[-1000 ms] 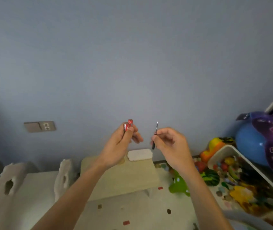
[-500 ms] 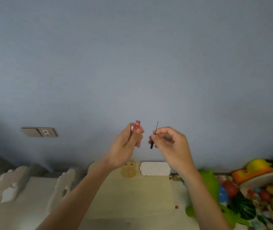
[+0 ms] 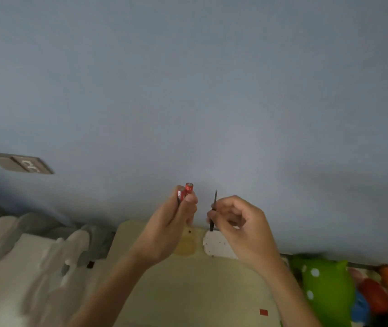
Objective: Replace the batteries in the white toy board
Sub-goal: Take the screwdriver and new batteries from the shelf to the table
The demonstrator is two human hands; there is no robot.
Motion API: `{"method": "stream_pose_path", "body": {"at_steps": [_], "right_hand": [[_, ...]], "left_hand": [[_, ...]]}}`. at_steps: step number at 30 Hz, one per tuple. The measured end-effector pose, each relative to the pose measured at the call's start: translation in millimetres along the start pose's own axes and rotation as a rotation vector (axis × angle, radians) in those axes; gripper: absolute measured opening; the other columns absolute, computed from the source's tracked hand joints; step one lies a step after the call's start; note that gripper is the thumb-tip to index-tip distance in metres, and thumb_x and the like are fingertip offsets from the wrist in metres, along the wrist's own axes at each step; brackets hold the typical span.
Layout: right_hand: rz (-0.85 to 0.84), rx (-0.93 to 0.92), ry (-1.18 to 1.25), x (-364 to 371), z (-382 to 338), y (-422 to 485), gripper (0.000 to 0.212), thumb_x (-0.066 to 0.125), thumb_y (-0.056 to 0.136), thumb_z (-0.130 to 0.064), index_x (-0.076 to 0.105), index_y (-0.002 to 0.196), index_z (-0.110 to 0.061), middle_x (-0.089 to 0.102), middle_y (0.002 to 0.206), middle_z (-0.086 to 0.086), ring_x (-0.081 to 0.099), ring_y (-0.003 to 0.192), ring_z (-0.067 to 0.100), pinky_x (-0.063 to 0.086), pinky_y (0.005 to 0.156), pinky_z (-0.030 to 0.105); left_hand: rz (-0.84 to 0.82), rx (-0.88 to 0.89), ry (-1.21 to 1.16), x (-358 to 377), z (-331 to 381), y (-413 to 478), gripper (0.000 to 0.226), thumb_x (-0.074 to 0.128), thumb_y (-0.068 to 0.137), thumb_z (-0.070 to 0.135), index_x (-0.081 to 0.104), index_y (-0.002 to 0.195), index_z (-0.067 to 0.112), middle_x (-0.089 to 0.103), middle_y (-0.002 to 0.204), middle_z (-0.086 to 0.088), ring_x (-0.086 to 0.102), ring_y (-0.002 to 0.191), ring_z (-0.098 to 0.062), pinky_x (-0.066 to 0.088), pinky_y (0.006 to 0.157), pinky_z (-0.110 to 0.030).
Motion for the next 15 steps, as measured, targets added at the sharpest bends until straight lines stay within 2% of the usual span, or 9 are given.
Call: {"method": "stream_pose_path", "body": {"at_steps": [2,4,8,11,13,15], "right_hand": [[-0.007,0.009,0.001,6.2,60.4,6.5,0.009,0.079,0.092,-0.012,0.073,0.092,-0.019,0.08,0.086,-0.007,0.077,0.08,0.008,0.056,0.072,0.014],[-0.011,0.018,0.013,14.2,126.7,11.9,0.01,0.078,0.091,-0.01,0.072,0.089,-0.018,0.079,0.085,-0.006,0.076,0.078,0.009,0.055,0.071,0.014],[-0.009,0.049,0.061,36.1,266.5,19.3,0.012,0.078,0.089,-0.002,0.071,0.087,-0.012,0.079,0.082,-0.001,0.077,0.073,0.013,0.055,0.067,0.013],[-0.04,0.058,0.066,49.9,359.7,25.1,0.012,0.078,0.089,-0.002,0.073,0.087,-0.012,0.08,0.082,0.0,0.078,0.075,0.017,0.057,0.069,0.016],[-0.059,0.053,0.065,60.3,414.1,31.9,0.012,0.077,0.089,-0.002,0.073,0.088,-0.013,0.08,0.082,0.002,0.079,0.078,0.021,0.06,0.074,0.021],[-0.086,0.043,0.073,70.6,459.7,37.3,0.012,0.077,0.089,0.0,0.073,0.089,-0.011,0.08,0.082,0.003,0.078,0.077,0.022,0.06,0.074,0.023]], "left_hand": [[0.001,-0.013,0.032,13.6,-60.7,1.5,0.039,0.035,0.11,0.04,0.043,0.089,0.008,0.044,0.077,-0.016,0.052,0.071,-0.035,0.049,0.075,-0.044],[0.002,-0.006,0.069,28.3,-124.3,-0.3,0.041,0.038,0.108,0.044,0.047,0.088,0.009,0.053,0.071,-0.004,0.061,0.067,-0.027,0.053,0.075,-0.04],[-0.011,-0.052,0.145,57.5,-262.3,-18.3,0.035,0.04,0.101,0.051,0.06,0.106,0.022,0.067,0.073,0.001,0.064,0.071,-0.015,0.052,0.072,-0.024],[-0.036,-0.105,0.212,72.5,-361.8,-33.5,0.028,0.038,0.102,0.052,0.06,0.106,0.034,0.072,0.079,-0.002,0.066,0.077,-0.021,0.054,0.075,-0.034],[-0.095,-0.124,0.242,80.5,-419.7,-38.6,0.027,0.038,0.107,0.043,0.059,0.101,0.028,0.071,0.083,-0.001,0.063,0.078,-0.02,0.051,0.074,-0.037],[-0.155,-0.129,0.254,87.8,-465.6,-42.5,0.026,0.038,0.11,0.034,0.059,0.101,0.021,0.066,0.081,0.004,0.058,0.076,-0.013,0.047,0.072,-0.032]]}}
Point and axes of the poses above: each hand's wrist, its own y-axis towards the middle knuckle, its own x-axis out of the palm, z = x × y, the point moved 2 cm from there along y, towards the middle knuckle
